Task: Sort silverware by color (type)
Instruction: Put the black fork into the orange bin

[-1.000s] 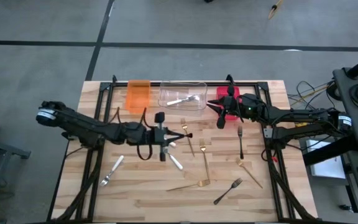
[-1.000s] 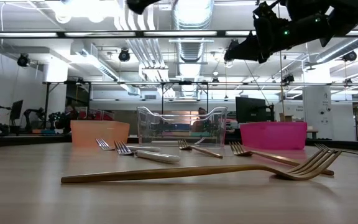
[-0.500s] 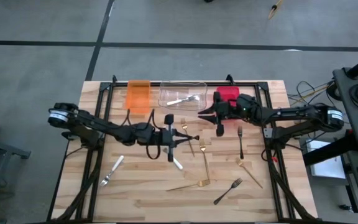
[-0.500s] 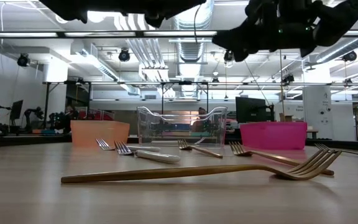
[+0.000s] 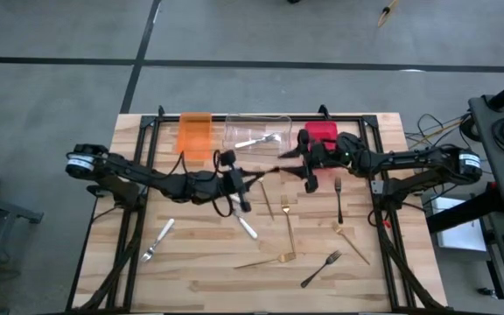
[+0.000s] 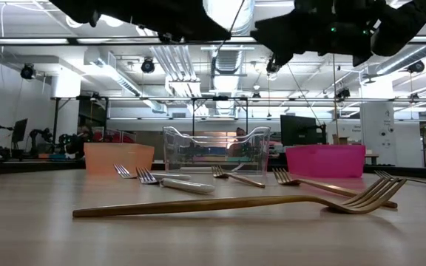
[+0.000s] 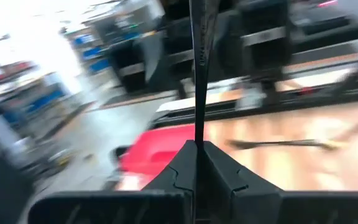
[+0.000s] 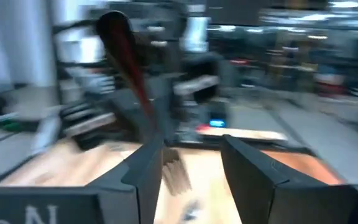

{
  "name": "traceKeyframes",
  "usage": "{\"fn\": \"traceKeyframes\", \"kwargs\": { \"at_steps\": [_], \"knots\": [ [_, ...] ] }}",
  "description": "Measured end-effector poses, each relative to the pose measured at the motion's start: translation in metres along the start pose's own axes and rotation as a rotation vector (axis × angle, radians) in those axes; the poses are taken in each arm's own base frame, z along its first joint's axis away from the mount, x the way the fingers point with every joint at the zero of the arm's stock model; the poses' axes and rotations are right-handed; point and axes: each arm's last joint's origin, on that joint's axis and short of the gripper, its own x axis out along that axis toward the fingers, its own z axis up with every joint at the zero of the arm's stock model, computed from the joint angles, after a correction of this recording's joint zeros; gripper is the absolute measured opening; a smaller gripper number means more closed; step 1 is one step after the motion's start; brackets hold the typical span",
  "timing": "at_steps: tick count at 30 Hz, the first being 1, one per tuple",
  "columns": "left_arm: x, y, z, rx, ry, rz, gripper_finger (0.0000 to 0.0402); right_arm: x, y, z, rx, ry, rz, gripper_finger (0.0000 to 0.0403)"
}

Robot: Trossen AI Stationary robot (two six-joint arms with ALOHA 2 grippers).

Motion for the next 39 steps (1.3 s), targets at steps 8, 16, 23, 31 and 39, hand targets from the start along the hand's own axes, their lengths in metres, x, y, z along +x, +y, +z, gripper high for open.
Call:
{"fn": "traceKeyframes", "kwargs": {
  "at_steps": [8, 16, 23, 31, 39],
  "knots": [
    [0.008, 0.005, -0.004, -0.017, 0.064, 0.258, 0.0000, 0.005, -0.008, -0.008, 0.093, -0.014, -0.213, 0.0151],
    [0.028, -0.007, -0.011, -0.011, 0.078, 0.274, 0.0000, 0.018, -0.009, -0.018, 0.122, -0.063, -0.114, 0.0154],
    [0.033, -0.008, -0.011, 0.003, 0.105, 0.363, 0.0000, 0.035, -0.009, -0.018, 0.115, -0.057, -0.041, 0.0155],
    [0.033, -0.008, -0.011, -0.015, 0.102, 0.361, 0.0000, 0.042, -0.010, -0.019, 0.127, -0.054, -0.042, 0.0141],
    [0.033, -0.008, -0.011, -0.019, 0.100, 0.361, 0.0000, 0.041, -0.012, -0.018, 0.155, -0.063, -0.128, 0.0102]
  ]
}}
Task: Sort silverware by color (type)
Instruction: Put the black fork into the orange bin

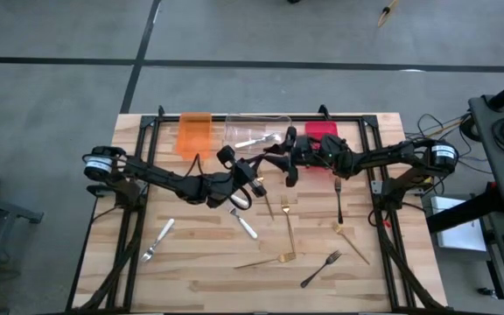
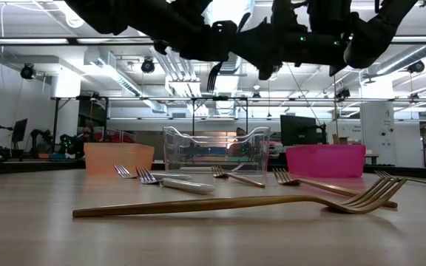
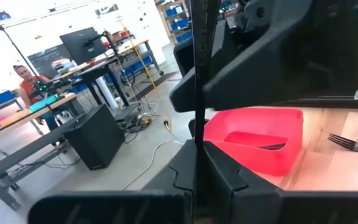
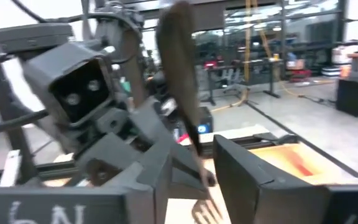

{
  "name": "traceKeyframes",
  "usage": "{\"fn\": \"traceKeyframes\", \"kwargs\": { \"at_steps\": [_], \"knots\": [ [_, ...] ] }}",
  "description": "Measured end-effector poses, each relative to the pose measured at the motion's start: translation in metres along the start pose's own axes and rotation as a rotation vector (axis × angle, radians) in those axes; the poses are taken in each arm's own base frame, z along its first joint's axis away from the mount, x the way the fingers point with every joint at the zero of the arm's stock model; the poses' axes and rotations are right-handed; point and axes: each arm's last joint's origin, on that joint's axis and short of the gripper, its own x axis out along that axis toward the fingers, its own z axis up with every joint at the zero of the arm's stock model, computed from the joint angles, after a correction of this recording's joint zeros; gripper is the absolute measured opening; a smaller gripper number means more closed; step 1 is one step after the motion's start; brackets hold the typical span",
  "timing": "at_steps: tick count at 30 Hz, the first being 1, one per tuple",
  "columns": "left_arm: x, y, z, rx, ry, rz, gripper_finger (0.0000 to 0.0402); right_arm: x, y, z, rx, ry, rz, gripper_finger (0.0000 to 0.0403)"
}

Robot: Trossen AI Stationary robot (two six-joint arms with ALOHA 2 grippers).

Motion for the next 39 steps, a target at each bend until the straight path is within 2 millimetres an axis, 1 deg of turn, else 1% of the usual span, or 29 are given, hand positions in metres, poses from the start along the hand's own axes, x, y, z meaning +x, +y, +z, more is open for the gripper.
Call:
{"fn": "traceKeyframes", "kwargs": {
  "at_steps": [5, 7, 8, 12, 15, 23, 28, 31, 34, 39],
  "knots": [
    [0.001, 0.000, 0.002, -0.016, -0.002, 0.004, 0.0000, 0.001, 0.004, -0.001, -0.003, -0.006, -0.088, 0.0047],
    [0.001, 0.000, 0.004, -0.021, -0.006, 0.004, 0.0000, 0.002, 0.007, -0.002, -0.024, -0.006, -0.093, 0.0021],
    [0.001, 0.000, 0.005, -0.024, -0.007, 0.005, 0.0000, 0.002, 0.009, -0.002, -0.035, -0.006, -0.098, 0.0016],
    [0.001, 0.000, 0.006, -0.027, -0.009, 0.008, 0.0001, 0.002, 0.009, -0.002, -0.038, -0.008, -0.102, 0.0010],
    [0.001, 0.000, 0.006, -0.029, -0.010, 0.007, 0.0008, 0.002, 0.009, -0.001, -0.049, -0.007, -0.101, 0.0009],
    [0.001, 0.000, 0.008, -0.035, -0.016, -0.001, 0.0056, 0.001, 0.010, 0.001, -0.076, -0.010, -0.101, 0.0009],
    [-0.001, -0.002, 0.009, -0.053, -0.018, -0.008, 0.0091, 0.000, 0.010, 0.004, -0.153, 0.005, -0.103, 0.0008],
    [-0.007, -0.002, 0.013, -0.048, -0.020, -0.023, 0.0107, -0.006, 0.011, 0.010, -0.220, 0.046, -0.142, 0.0008],
    [-0.014, 0.002, 0.021, -0.041, -0.028, -0.034, 0.0117, -0.016, 0.011, 0.018, -0.280, 0.134, -0.216, 0.0008],
    [-0.028, 0.017, 0.040, -0.058, -0.054, -0.054, 0.0121, -0.034, 0.015, 0.028, -0.367, 0.270, -0.241, 0.0008]
  ]
}}
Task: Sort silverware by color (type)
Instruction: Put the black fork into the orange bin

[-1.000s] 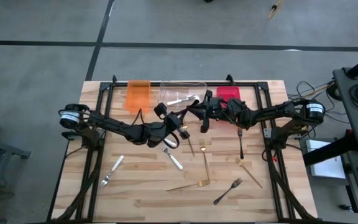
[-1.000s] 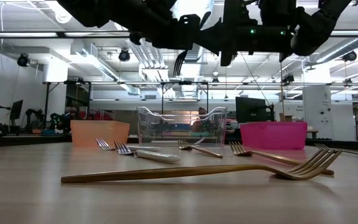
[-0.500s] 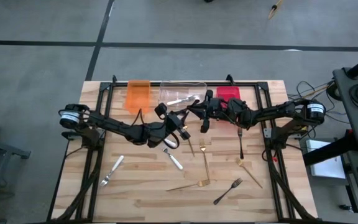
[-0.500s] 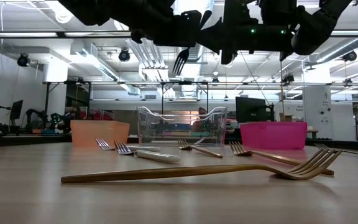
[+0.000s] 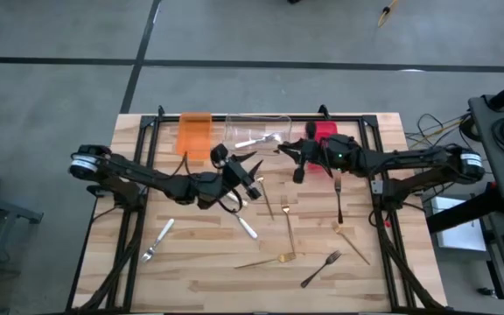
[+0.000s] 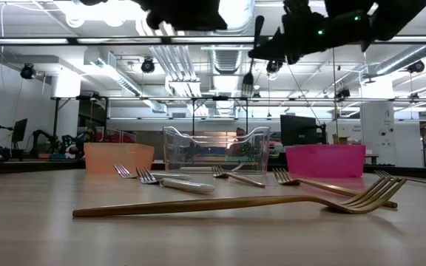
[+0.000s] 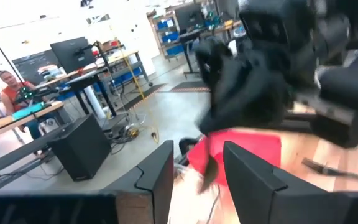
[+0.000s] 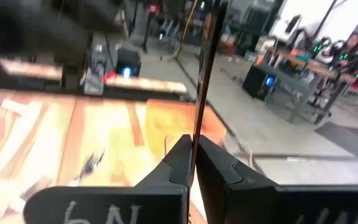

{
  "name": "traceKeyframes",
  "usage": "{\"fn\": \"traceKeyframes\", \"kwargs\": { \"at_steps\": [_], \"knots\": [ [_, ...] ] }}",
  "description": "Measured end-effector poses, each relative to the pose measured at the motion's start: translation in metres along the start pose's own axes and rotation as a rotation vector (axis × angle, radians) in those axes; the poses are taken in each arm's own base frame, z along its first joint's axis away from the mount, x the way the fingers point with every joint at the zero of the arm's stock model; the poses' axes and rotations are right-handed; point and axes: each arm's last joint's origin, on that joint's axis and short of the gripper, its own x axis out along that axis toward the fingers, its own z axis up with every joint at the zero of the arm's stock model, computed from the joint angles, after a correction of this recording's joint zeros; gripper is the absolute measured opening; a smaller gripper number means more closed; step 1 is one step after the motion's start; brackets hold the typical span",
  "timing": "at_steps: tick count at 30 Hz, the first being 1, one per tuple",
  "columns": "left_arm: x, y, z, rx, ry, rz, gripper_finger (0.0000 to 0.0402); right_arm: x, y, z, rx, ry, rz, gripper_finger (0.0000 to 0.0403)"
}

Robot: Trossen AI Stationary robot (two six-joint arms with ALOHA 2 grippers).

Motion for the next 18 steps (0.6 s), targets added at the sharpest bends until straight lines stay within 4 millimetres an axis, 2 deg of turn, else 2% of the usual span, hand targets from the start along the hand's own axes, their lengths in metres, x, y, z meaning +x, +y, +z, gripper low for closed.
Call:
{"fn": "traceKeyframes", "kwargs": {
  "at_steps": [4, 8, 13, 18],
  "knots": [
    [-0.010, 0.013, 0.016, -0.013, -0.040, -0.187, 0.0116, -0.010, 0.005, 0.003, -0.060, 0.045, 0.034, 0.0008],
    [-0.015, 0.033, 0.026, -0.065, -0.044, -0.436, 0.0108, -0.016, 0.020, 0.009, -0.172, 0.023, 0.102, 0.0008],
    [-0.013, 0.057, 0.024, -0.188, 0.034, -0.656, 0.0098, -0.017, 0.047, 0.011, -0.536, -0.003, 0.151, 0.0008],
    [-0.015, 0.062, 0.011, -0.270, 0.100, -0.735, 0.0095, -0.013, 0.071, 0.001, -0.992, 0.107, 0.080, 0.0008]
  ]
}}
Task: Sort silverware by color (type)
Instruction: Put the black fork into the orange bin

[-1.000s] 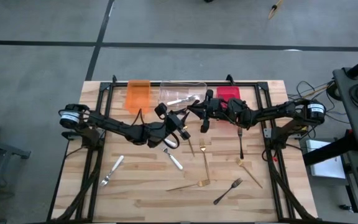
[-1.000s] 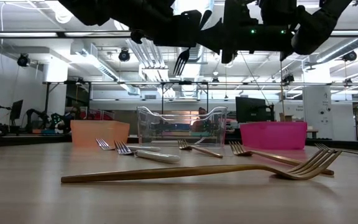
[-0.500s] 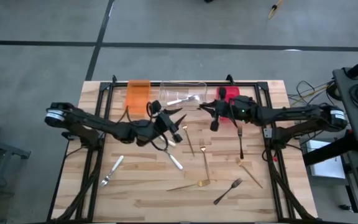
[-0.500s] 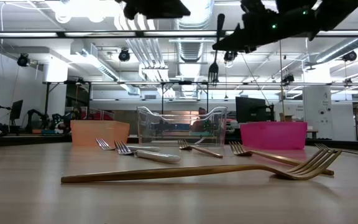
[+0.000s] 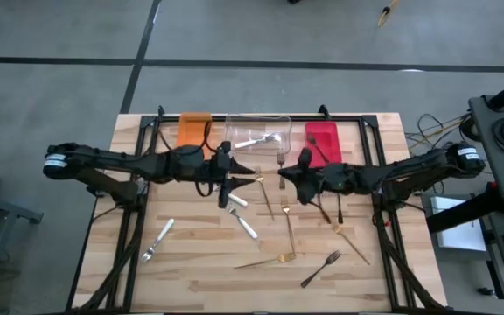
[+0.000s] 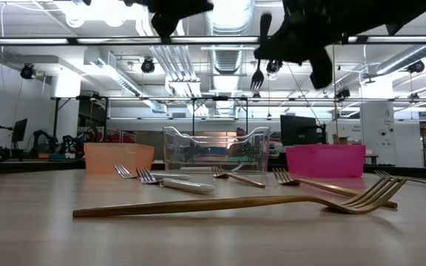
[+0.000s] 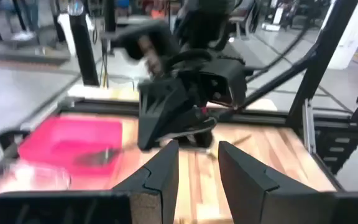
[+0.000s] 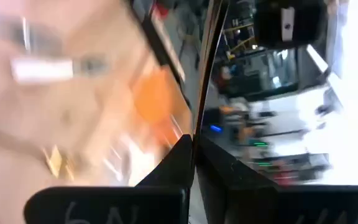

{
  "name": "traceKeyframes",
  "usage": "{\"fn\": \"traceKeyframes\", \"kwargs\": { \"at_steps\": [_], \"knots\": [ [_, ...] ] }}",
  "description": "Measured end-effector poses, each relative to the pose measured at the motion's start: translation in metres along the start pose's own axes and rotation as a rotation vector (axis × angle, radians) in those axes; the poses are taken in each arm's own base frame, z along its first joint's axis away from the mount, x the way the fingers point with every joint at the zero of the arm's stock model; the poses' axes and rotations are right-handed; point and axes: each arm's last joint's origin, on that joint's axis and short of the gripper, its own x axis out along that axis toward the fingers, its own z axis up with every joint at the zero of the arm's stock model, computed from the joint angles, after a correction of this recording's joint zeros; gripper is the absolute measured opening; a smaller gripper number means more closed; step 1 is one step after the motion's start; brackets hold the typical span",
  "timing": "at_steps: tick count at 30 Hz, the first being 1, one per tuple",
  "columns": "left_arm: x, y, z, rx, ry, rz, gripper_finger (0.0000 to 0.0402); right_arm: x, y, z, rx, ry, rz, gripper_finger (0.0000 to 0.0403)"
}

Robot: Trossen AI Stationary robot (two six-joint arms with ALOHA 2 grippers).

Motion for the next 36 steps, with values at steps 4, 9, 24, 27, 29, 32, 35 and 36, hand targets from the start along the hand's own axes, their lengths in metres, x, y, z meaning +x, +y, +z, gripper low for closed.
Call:
{"fn": "traceKeyframes", "kwargs": {
  "at_steps": [4, 9, 24, 27, 29, 32, 35, 36],
  "knots": [
    [0.000, 0.002, -0.012, -0.075, 0.036, 0.008, 0.0096, 0.008, 0.014, 0.004, -0.295, 0.090, 0.016, 0.0008],
    [0.000, 0.009, -0.025, -0.169, 0.073, 0.033, 0.0111, 0.016, 0.020, 0.009, -0.465, 0.191, -0.039, 0.0008],
    [0.001, 0.034, -0.052, -0.283, -0.080, 0.086, 0.0207, 0.043, 0.048, 0.034, -0.929, 0.148, -0.117, 0.0008],
    [0.006, 0.036, -0.056, -0.284, -0.087, 0.088, 0.0219, 0.051, 0.050, 0.038, -0.943, 0.148, -0.110, 0.0008],
    [0.011, 0.036, -0.057, -0.284, -0.090, 0.088, 0.0223, 0.054, 0.053, 0.039, -0.948, 0.150, -0.102, 0.0008],
    [0.019, 0.038, -0.064, -0.288, -0.077, 0.091, 0.0227, 0.059, 0.054, 0.041, -0.950, 0.152, -0.099, 0.0008],
    [0.026, 0.039, -0.070, -0.304, -0.072, 0.092, 0.0227, 0.059, 0.053, 0.042, -0.949, 0.153, -0.102, 0.0008],
    [0.028, 0.039, -0.071, -0.306, -0.079, 0.091, 0.0227, 0.059, 0.052, 0.043, -0.947, 0.152, -0.106, 0.0008]
  ]
}}
